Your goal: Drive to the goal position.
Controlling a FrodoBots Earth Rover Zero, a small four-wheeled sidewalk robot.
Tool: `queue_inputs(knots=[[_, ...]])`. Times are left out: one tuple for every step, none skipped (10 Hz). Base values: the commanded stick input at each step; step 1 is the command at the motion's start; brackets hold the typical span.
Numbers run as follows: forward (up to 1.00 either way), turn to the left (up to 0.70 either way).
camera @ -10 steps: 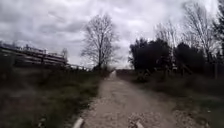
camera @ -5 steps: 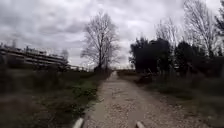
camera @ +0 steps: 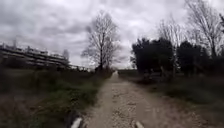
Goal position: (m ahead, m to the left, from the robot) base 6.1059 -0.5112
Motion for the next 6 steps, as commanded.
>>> queue_inputs(knots=[[0.50,0.00],[0.50,0.00],[0.50,0.00],[0.50,0.00],[0.50,0.00],[0.50,0.00]])
